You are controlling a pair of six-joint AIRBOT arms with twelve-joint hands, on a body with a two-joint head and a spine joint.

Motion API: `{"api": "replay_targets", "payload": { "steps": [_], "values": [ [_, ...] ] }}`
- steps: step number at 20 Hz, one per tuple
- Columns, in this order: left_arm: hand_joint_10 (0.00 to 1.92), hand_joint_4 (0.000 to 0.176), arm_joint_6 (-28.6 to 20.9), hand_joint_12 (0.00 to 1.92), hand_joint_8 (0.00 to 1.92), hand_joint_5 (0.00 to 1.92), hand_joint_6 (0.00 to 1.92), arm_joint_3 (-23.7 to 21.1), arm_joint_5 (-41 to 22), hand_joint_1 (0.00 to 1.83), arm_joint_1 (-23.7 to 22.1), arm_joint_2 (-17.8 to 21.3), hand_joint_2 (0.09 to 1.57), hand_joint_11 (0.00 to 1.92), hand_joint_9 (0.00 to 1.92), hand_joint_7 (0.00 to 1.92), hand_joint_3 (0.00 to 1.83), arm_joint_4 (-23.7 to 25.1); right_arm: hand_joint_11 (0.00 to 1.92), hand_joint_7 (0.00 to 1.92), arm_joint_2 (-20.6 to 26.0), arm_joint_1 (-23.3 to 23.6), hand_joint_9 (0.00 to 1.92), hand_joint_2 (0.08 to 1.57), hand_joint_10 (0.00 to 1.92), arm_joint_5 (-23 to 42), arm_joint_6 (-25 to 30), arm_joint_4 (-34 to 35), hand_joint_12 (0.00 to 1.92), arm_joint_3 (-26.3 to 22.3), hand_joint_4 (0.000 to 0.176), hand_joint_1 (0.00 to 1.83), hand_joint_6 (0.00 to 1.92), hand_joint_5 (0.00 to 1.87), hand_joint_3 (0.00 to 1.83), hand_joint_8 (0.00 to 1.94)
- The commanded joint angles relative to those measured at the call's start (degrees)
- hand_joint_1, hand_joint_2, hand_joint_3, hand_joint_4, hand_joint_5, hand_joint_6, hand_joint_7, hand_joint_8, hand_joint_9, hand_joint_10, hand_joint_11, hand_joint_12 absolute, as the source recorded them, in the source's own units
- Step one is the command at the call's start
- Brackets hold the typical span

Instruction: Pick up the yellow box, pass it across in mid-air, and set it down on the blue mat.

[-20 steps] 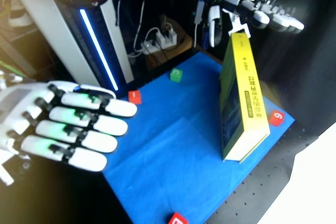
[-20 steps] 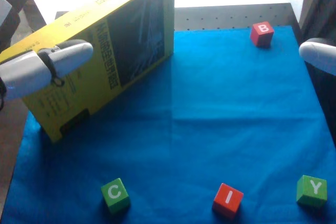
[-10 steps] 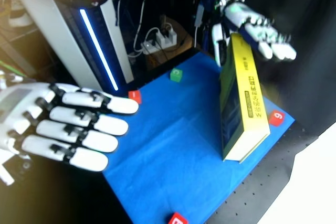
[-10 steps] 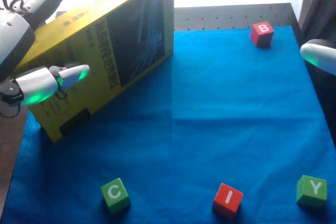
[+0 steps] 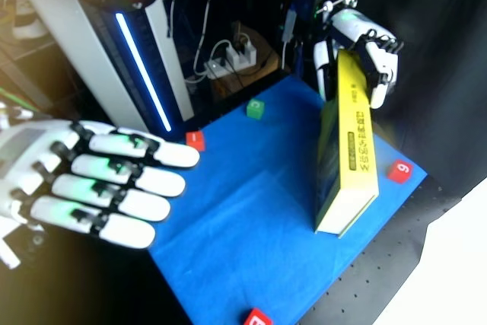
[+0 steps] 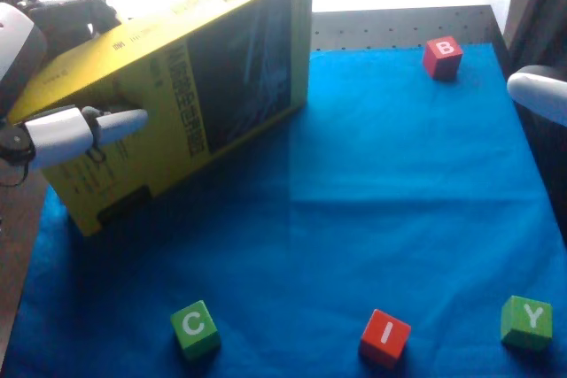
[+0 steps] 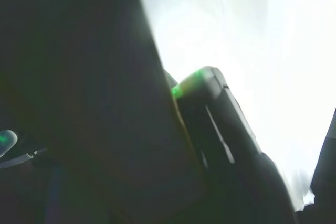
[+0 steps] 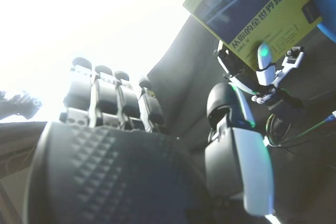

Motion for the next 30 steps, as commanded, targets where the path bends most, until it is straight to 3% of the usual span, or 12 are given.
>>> {"api": "replay_targets", "payload": {
  "steps": [1,7,11,13,14,16,17,18,20,23,26,30],
  "values": [
    [1.92,0.000,0.6,1.92,1.92,1.26,1.92,0.1,-3.8,1.28,-0.2,-0.4,1.11,1.70,1.61,1.49,0.00,1.6,0.00,0.00,0.0,0.2,0.00,1.26,0.00,7.2,0.3,0.2,0.00,-0.1,0.044,0.37,0.00,0.00,0.00,0.00],
    [1.92,0.000,0.6,1.92,1.92,1.29,1.92,-1.7,-10.6,1.43,-0.1,1.9,1.18,1.69,1.65,1.51,0.01,5.1,0.00,0.00,0.0,0.2,0.00,1.28,0.00,7.4,0.3,0.3,0.00,-0.1,0.007,0.47,0.00,0.00,0.01,0.00],
    [1.92,0.000,0.6,1.92,1.92,1.28,1.92,-2.3,-13.8,1.39,-1.3,2.5,1.20,1.72,1.68,1.53,0.01,9.0,0.00,0.00,0.3,0.3,0.02,1.32,0.00,9.0,0.3,-1.5,0.95,-0.2,0.109,0.42,0.00,0.00,0.00,0.00],
    [1.92,0.000,0.6,1.92,1.92,1.27,1.92,-1.7,-12.4,1.38,-3.5,2.1,1.19,1.72,1.68,1.53,0.00,10.4,0.00,0.00,0.3,2.2,0.00,1.32,0.00,9.1,0.3,-3.4,0.80,-0.1,0.119,0.44,0.00,0.00,0.00,0.00],
    [1.92,0.000,0.6,1.92,1.92,1.26,1.92,-1.4,-11.6,1.37,-4.2,1.7,1.20,1.70,1.66,1.52,0.00,10.7,0.00,0.00,0.3,2.7,0.00,1.32,0.00,9.0,0.3,-4.0,0.52,0.0,0.085,0.46,0.00,0.00,0.00,0.00],
    [1.92,0.000,0.6,1.92,1.92,1.27,1.92,-0.3,-9.1,1.38,-6.3,0.2,1.19,1.64,1.59,1.46,0.00,11.7,0.00,0.00,-0.3,4.4,0.01,1.28,0.00,9.0,0.3,-5.4,0.69,0.8,0.091,0.58,0.00,0.00,0.00,0.00],
    [1.92,0.028,0.6,1.92,1.92,1.28,1.92,0.1,-8.0,1.40,-7.2,-0.5,1.19,1.65,1.60,1.47,0.00,12.5,0.00,0.00,-0.7,5.2,0.04,1.26,0.01,8.8,0.3,-5.8,0.83,1.1,0.094,0.60,0.00,0.00,0.00,0.00],
    [1.92,0.127,0.6,1.92,1.92,1.28,1.92,0.3,-6.9,1.42,-8.0,-1.0,1.18,1.66,1.60,1.47,0.00,13.3,0.00,0.01,-1.2,5.8,0.04,1.24,0.01,8.4,0.3,-6.1,0.92,1.4,0.097,0.61,0.00,0.00,0.00,0.00],
    [1.92,0.172,-0.6,1.92,1.92,1.28,1.92,1.1,-5.2,1.39,-8.7,-2.4,1.21,1.70,1.63,1.48,0.01,14.8,0.00,0.00,-2.6,7.3,0.00,1.18,0.00,7.1,0.3,-6.3,0.66,2.2,0.071,0.65,0.00,0.00,0.00,0.00],
    [1.92,0.176,-2.9,1.92,1.92,1.31,1.92,2.4,-3.5,1.47,-10.6,-4.5,1.19,1.68,1.64,1.49,0.00,17.4,0.00,0.00,-4.7,9.0,0.15,1.18,0.04,4.2,0.3,-6.4,1.32,3.4,0.057,0.72,0.00,0.00,0.00,0.00],
    [1.92,0.176,-3.8,1.92,1.92,1.34,1.92,2.4,-4.6,1.39,-12.7,-5.1,1.19,1.74,1.69,1.55,0.00,20.9,0.00,0.00,-6.0,9.7,0.05,1.12,0.00,3.3,0.3,-6.6,0.65,4.1,0.031,0.74,0.00,0.00,0.00,0.00],
    [1.92,0.155,-4.4,1.92,1.92,1.27,1.92,1.8,-8.4,1.34,-13.7,-5.3,1.17,1.74,1.68,1.51,0.00,23.8,0.00,0.00,-9.0,13.8,0.01,1.10,0.00,-3.9,0.3,-7.1,1.07,6.1,0.072,0.68,0.00,0.00,0.00,0.00]
  ]
}}
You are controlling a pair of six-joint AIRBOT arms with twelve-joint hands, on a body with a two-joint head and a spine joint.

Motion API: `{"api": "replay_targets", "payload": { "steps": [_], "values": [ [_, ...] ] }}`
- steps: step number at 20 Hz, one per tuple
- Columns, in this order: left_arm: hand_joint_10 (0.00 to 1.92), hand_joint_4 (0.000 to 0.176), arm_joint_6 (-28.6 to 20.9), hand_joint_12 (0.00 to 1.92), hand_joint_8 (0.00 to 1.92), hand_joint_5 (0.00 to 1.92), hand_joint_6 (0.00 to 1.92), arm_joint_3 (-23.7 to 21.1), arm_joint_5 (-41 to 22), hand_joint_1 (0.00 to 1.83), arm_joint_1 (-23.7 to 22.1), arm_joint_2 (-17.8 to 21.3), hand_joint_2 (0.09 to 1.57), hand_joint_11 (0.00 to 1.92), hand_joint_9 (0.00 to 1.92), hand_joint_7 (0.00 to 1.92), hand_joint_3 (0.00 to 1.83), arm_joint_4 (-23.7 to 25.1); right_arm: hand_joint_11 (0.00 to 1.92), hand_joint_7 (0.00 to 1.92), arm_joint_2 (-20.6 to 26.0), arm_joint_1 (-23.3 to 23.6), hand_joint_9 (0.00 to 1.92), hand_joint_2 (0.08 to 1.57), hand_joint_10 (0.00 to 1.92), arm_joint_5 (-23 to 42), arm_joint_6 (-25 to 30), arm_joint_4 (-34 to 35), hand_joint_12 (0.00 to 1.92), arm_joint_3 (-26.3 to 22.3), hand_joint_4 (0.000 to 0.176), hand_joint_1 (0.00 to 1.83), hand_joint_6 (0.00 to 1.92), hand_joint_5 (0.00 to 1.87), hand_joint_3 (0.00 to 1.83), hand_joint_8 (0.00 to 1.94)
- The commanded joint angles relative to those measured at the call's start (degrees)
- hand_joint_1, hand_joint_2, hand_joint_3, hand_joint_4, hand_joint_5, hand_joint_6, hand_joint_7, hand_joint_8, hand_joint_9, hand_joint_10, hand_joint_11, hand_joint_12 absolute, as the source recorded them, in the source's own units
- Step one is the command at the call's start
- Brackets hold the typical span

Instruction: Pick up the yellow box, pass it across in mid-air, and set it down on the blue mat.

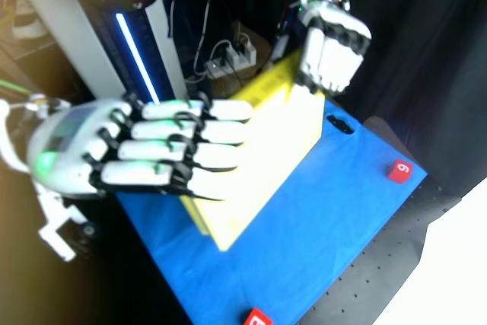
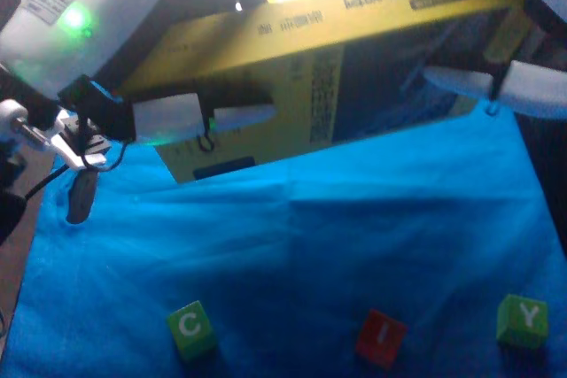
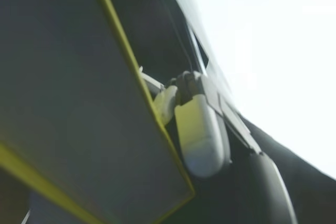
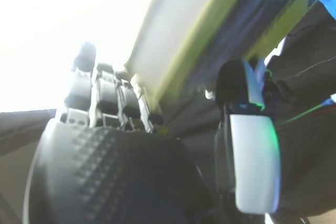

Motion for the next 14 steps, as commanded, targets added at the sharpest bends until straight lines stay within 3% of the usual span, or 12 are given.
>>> {"api": "replay_targets", "payload": {
  "steps": [1,2,4,5,6,7,8,9,10,11,12,14],
  "values": [
    [1.92,0.146,-1.8,1.92,1.92,1.25,1.92,-0.3,-9.5,1.35,-0.8,-0.3,1.18,1.74,1.68,1.51,0.00,1.6,0.00,0.00,-0.7,0.9,0.00,1.11,0.00,3.3,0.0,0.0,0.98,0.3,0.043,0.71,0.00,0.00,0.00,0.00],
    [1.92,0.143,-2.1,1.92,1.92,1.26,1.92,-0.3,-9.9,1.34,-0.9,-0.3,1.19,1.74,1.68,1.50,0.00,2.0,0.00,0.00,-1.0,1.0,0.00,1.11,0.00,2.5,0.0,0.1,0.78,0.7,0.027,0.73,0.00,0.00,0.00,0.00],
    [1.92,0.141,-2.1,1.92,1.92,1.26,1.92,-0.6,-11.0,1.34,-0.9,-0.3,1.17,1.74,1.68,1.50,0.00,2.3,0.00,0.08,-1.3,1.0,0.08,1.13,0.03,1.8,0.0,0.1,0.89,0.9,0.000,0.79,0.03,0.10,0.00,0.01],
    [1.92,0.138,-2.1,1.92,1.92,1.26,1.92,-0.6,-11.7,1.34,-0.9,-0.3,1.18,1.74,1.68,1.50,0.00,2.3,0.17,0.48,-1.4,1.0,0.34,1.14,0.92,1.5,0.0,0.3,1.58,1.1,0.000,0.94,0.50,0.38,0.00,0.42],
    [1.92,0.134,-2.1,1.92,1.92,1.28,1.92,-0.6,-12.2,1.33,-0.9,-0.3,1.18,1.74,1.68,1.50,0.00,2.4,0.64,0.77,-1.5,1.0,0.68,1.23,1.54,1.1,0.0,0.5,1.85,1.2,0.000,1.11,1.27,0.57,0.01,1.16],
    [1.92,0.132,-2.1,1.92,1.92,1.27,1.92,-0.7,-12.7,1.34,-0.9,-0.3,1.17,1.74,1.68,1.51,0.00,2.4,1.23,1.05,-1.6,1.0,1.16,1.21,1.84,0.9,0.0,0.6,1.91,1.3,0.000,1.27,1.79,0.81,0.00,1.79],
    [1.92,0.122,-2.1,1.92,1.92,1.25,1.92,-0.7,-13.0,1.35,-0.8,-0.3,1.18,1.74,1.68,1.51,0.00,2.4,1.48,1.23,-1.6,1.0,1.38,1.21,1.91,0.6,0.0,0.6,1.92,1.3,0.000,1.39,1.90,0.99,0.00,1.91],
    [1.92,0.115,-2.1,1.92,1.92,1.28,1.92,-0.7,-13.2,1.34,-0.8,-0.2,1.18,1.74,1.68,1.51,0.00,2.4,1.59,1.37,-1.6,1.0,1.50,1.21,1.92,0.6,0.0,0.8,1.92,1.3,0.000,1.46,1.92,1.18,0.00,1.93],
    [1.92,0.112,-2.1,1.92,1.92,1.27,1.92,-0.8,-13.2,1.34,-0.8,0.0,1.17,1.74,1.68,1.51,0.00,2.4,1.65,1.45,-1.6,1.0,1.56,1.22,1.92,0.6,0.0,0.9,1.92,1.4,0.000,1.46,1.92,1.25,0.00,1.94],
    [1.92,0.049,-2.1,1.92,1.92,1.26,1.92,-0.8,-13.1,1.35,-0.9,0.0,1.18,1.74,1.68,1.51,0.00,2.4,1.66,1.46,-1.6,1.0,1.57,1.24,1.92,0.6,0.0,0.9,1.92,1.5,0.000,1.41,1.92,1.27,0.00,1.94],
    [1.92,0.033,-2.1,1.92,1.92,1.26,1.92,-0.8,-13.1,1.34,-0.9,0.1,1.19,1.74,1.68,1.50,0.00,2.4,1.63,1.44,-1.6,1.0,1.55,1.25,1.92,0.6,0.0,1.0,1.92,1.5,0.000,1.37,1.92,1.25,0.00,1.94],
    [1.92,0.028,-2.1,1.92,1.92,1.26,1.92,-0.8,-12.9,1.34,-0.8,0.1,1.17,1.74,1.68,1.50,0.00,2.3,1.51,1.31,-1.6,1.0,1.42,1.25,1.92,0.6,0.0,1.0,1.92,1.6,0.000,1.33,1.92,1.13,0.00,1.94]
  ]
}}
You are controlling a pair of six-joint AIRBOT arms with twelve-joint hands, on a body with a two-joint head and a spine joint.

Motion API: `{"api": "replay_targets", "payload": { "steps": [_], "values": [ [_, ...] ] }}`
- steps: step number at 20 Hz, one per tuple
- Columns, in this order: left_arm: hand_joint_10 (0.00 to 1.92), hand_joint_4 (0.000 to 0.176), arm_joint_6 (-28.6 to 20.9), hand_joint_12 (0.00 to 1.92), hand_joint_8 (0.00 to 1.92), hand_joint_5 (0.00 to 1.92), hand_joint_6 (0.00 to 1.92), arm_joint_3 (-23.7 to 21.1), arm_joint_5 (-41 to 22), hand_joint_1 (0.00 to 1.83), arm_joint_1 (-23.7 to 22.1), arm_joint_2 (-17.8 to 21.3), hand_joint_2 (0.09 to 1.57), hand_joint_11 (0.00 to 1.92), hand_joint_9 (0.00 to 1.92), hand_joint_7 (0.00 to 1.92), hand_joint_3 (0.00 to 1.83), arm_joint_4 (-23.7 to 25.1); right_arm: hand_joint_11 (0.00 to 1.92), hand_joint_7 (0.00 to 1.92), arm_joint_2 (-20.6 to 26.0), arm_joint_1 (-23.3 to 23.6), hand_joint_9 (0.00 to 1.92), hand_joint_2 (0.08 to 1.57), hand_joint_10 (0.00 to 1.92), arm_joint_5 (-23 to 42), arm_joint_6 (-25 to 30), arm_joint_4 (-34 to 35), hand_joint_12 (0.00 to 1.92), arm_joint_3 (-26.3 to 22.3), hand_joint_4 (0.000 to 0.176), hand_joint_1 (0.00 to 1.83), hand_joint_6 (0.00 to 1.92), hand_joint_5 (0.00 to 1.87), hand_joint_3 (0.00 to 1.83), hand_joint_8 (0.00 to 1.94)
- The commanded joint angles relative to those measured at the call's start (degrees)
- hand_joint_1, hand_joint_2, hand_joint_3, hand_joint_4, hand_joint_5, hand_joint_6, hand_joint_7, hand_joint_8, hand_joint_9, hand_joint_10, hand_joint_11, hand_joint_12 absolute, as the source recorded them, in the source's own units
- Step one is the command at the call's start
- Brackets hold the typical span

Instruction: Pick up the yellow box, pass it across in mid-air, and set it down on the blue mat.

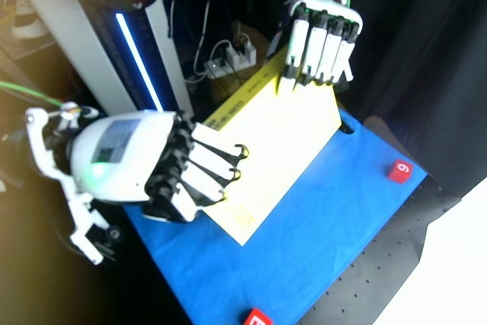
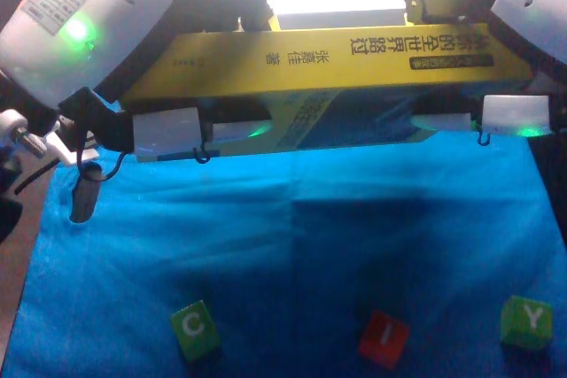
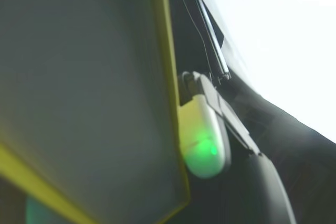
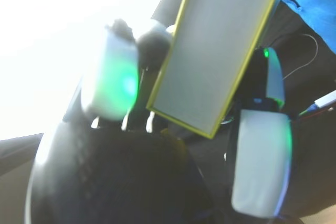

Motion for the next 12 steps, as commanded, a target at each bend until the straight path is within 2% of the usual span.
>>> {"api": "replay_targets", "payload": {
  "steps": [1,3,4,6,8,9,10,11,12],
  "values": [
    [1.92,0.024,-3.9,1.92,1.92,1.27,1.92,-0.8,-12.6,1.34,-0.7,-0.2,1.18,1.74,1.68,1.50,0.00,-0.9,1.48,1.27,-0.3,1.0,1.39,1.26,1.92,5.8,-0.9,2.2,1.92,0.5,0.000,1.35,1.92,1.11,0.00,1.94],
    [1.92,0.017,-3.9,1.92,1.92,1.27,1.92,-0.8,-12.3,1.34,-0.3,-0.2,1.17,1.74,1.68,1.51,0.00,-1.7,1.52,1.33,0.2,1.9,1.44,1.25,1.92,5.8,-0.9,2.2,1.92,0.5,0.000,1.40,1.92,1.17,0.00,1.94],
    [1.92,0.000,-3.9,1.92,1.92,1.26,1.92,-0.8,-13.0,1.35,0.3,0.0,1.18,1.74,1.68,1.51,0.00,-2.9,1.55,1.36,0.5,2.3,1.47,1.25,1.92,5.8,-0.9,2.2,1.92,0.5,0.000,1.40,1.92,1.19,0.00,1.94],
    [1.92,0.000,-3.7,1.92,1.92,1.27,1.92,-0.9,-14.8,1.34,1.6,0.5,1.17,1.74,1.68,1.51,0.00,-5.8,1.58,1.41,1.0,3.0,1.52,1.25,1.92,5.9,-0.9,1.9,1.92,0.5,0.000,1.38,1.92,1.21,0.00,1.94],
    [1.92,0.000,-2.8,1.92,1.92,1.27,1.92,-1.3,-15.2,1.34,3.2,1.7,1.19,1.74,1.68,1.50,0.00,-9.1,1.61,1.37,1.6,3.2,1.56,1.24,1.92,6.0,-0.9,1.7,1.92,0.3,0.000,1.34,1.92,1.16,0.00,1.94],
    [0.38,0.077,-2.8,0.70,0.38,0.25,0.38,-1.4,-14.7,0.69,3.8,2.1,1.04,0.35,0.34,0.30,0.00,-9.9,1.66,1.42,2.1,3.2,1.60,1.24,1.92,6.3,-0.9,1.7,1.92,0.1,0.000,1.36,1.92,1.18,0.00,1.94],
    [0.08,0.126,-2.5,0.14,0.08,0.05,0.08,-1.5,-14.1,0.56,4.1,2.5,0.98,0.07,0.07,0.06,0.00,-10.7,1.70,1.46,2.8,3.2,1.64,1.23,1.92,6.5,-0.9,1.7,1.92,-0.3,0.000,1.39,1.92,1.22,0.00,1.94],
    [0.01,0.117,-2.5,0.03,0.01,0.01,0.01,-1.5,-13.8,0.61,4.4,2.8,0.94,0.01,0.01,0.01,0.00,-11.2,1.72,1.51,3.3,3.2,1.67,1.21,1.92,6.7,-0.9,1.7,1.92,-0.7,0.000,1.42,1.92,1.27,0.00,1.94],
    [0.00,0.127,-2.4,0.00,0.00,0.00,0.00,-1.5,-13.6,0.64,4.7,3.1,0.94,0.00,0.00,0.00,0.00,-11.5,1.73,1.54,3.6,3.2,1.69,1.21,1.92,6.9,-0.9,1.8,1.92,-0.9,0.000,1.43,1.92,1.30,0.00,1.94]
  ]
}}
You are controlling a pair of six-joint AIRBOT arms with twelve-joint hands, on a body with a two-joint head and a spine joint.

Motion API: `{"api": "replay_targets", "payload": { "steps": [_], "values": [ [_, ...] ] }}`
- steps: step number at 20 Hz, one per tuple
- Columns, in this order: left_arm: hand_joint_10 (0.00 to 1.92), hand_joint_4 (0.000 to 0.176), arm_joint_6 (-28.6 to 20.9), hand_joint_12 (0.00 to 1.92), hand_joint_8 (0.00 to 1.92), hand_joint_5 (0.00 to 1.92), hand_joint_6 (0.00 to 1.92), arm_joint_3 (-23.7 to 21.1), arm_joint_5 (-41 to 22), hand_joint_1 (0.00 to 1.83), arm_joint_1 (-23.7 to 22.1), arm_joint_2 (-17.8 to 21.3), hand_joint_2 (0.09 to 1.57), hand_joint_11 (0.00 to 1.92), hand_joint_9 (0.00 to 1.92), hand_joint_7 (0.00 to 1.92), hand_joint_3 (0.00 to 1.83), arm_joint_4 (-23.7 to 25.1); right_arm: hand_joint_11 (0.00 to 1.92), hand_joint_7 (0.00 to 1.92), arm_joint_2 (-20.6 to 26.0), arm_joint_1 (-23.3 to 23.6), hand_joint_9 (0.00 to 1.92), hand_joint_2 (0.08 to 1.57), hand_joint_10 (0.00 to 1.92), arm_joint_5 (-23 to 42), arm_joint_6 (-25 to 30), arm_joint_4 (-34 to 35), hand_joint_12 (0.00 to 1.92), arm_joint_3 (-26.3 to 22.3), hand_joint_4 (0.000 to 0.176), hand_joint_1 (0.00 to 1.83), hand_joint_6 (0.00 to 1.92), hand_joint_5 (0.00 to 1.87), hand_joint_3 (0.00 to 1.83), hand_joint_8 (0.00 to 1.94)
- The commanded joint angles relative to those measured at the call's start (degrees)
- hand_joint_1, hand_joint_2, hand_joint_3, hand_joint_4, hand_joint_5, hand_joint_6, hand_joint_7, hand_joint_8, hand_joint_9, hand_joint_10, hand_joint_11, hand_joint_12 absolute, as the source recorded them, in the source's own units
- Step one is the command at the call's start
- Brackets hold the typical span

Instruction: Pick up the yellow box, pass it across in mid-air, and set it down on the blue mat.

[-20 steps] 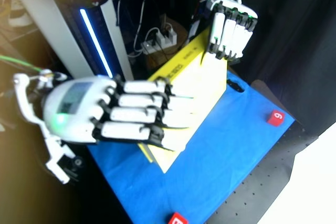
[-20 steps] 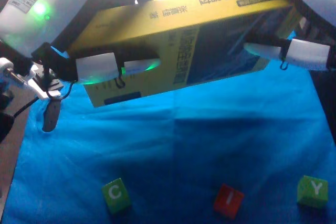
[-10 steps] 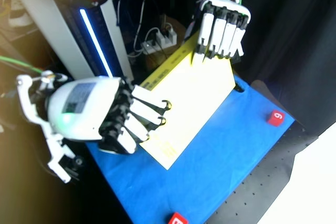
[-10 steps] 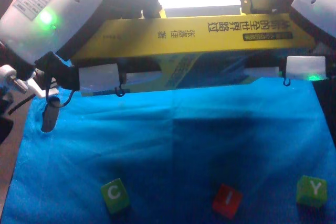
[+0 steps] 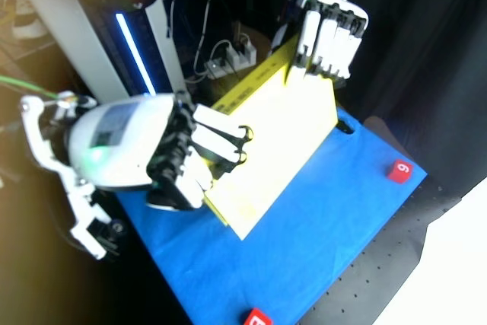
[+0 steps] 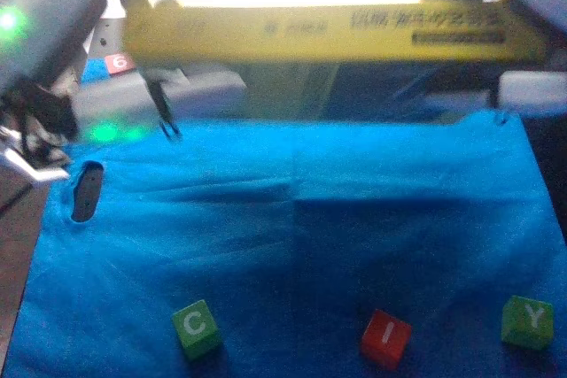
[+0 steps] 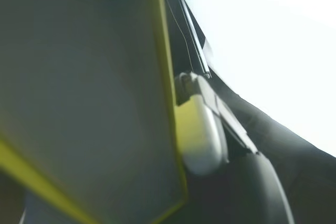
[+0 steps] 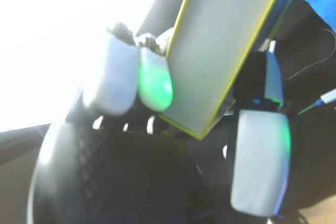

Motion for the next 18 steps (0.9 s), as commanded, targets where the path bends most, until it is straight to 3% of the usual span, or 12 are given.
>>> {"api": "replay_targets", "payload": {
  "steps": [1,2,4,5,6,7,8,10,11,14,18],
  "values": [
    [0.00,0.109,-0.3,0.00,0.00,0.00,0.00,0.0,-7.6,0.54,0.1,0.3,0.90,0.00,0.00,0.00,0.00,1.1,1.73,1.54,0.4,0.8,1.68,1.21,1.92,8.2,-0.1,0.8,1.92,0.0,0.000,1.40,1.92,1.29,0.00,1.94],
    [0.00,0.115,-0.3,0.00,0.00,0.00,0.00,-0.1,-7.7,0.54,0.7,0.9,0.87,0.00,0.00,0.00,0.00,0.4,1.72,1.53,1.0,0.8,1.67,1.21,1.92,8.2,-0.1,0.9,1.92,-0.4,0.000,1.40,1.92,1.28,0.00,1.94],
    [0.00,0.099,-0.1,0.00,0.00,0.00,0.00,-0.5,-8.0,0.60,2.1,2.3,0.92,0.00,0.00,0.00,0.00,-0.7,1.64,1.45,2.2,0.8,1.58,1.19,1.92,8.2,-0.1,1.2,1.92,-1.3,0.000,1.49,1.92,1.24,0.00,1.94],
    [0.00,0.102,0.4,0.00,0.00,0.00,0.00,-1.0,-8.4,0.61,2.9,3.4,0.95,0.00,0.00,0.00,0.00,-1.6,1.60,1.40,3.4,0.6,1.53,1.17,1.92,8.2,-0.1,1.2,1.92,-1.9,0.000,1.55,1.92,1.21,0.00,1.94],
    [0.00,0.091,1.1,0.00,0.00,0.00,0.00,-1.4,-8.9,0.66,3.6,4.2,0.97,0.00,0.00,0.00,0.01,-2.5,1.59,1.39,4.2,0.2,1.51,1.17,1.92,8.2,-0.1,1.2,1.92,-2.4,0.000,1.57,1.92,1.21,0.00,1.94],
    [0.00,0.100,1.7,0.00,0.00,0.00,0.00,-2.0,-9.9,0.70,4.7,5.3,0.99,0.00,0.00,0.00,0.02,-3.6,1.60,1.41,5.4,-0.6,1.53,1.18,1.92,8.2,-0.1,1.3,1.92,-3.1,0.000,1.52,1.92,1.22,0.00,1.94],
    [0.00,0.095,1.9,0.00,0.00,0.00,0.00,-2.3,-10.6,0.71,5.6,5.9,0.99,0.00,0.00,0.00,0.02,-4.4,1.63,1.44,6.3,-1.6,1.56,1.18,1.92,8.2,-0.1,1.4,1.92,-3.7,0.000,1.53,1.92,1.23,0.00,1.94],
    [0.00,0.060,2.0,0.00,0.00,0.02,0.01,-2.7,-11.9,0.79,6.9,6.5,1.03,0.00,0.00,0.00,0.02,-6.0,1.65,1.43,8.0,-4.1,1.57,1.19,1.92,8.2,-0.1,2.2,1.92,-4.9,0.000,1.54,1.92,1.21,0.00,1.94],
    [0.00,0.065,2.1,0.00,0.00,0.01,0.00,-2.9,-12.7,0.81,7.7,6.8,1.04,0.00,0.00,0.00,0.03,-6.7,1.63,1.42,9.2,-5.9,1.55,1.18,1.92,8.2,-0.1,3.6,1.92,-5.7,0.000,1.56,1.92,1.20,0.00,1.94],
    [0.00,0.111,2.3,0.00,0.00,0.01,0.00,-3.3,-13.4,0.72,8.8,7.2,1.06,0.00,0.00,0.00,0.02,-8.1,1.59,1.36,10.7,-9.6,1.51,1.15,1.92,9.0,-0.1,6.6,1.92,-6.7,0.000,1.58,1.92,1.13,0.00,1.94],
    [0.00,0.108,2.3,0.00,0.00,0.02,0.00,-3.4,-13.8,0.74,9.1,7.3,1.09,0.00,0.00,0.00,0.03,-9.1,1.60,1.40,10.9,-11.1,1.52,1.17,1.92,9.0,-0.1,10.1,1.92,-6.3,0.000,1.53,1.92,1.21,0.00,1.94]
  ]
}}
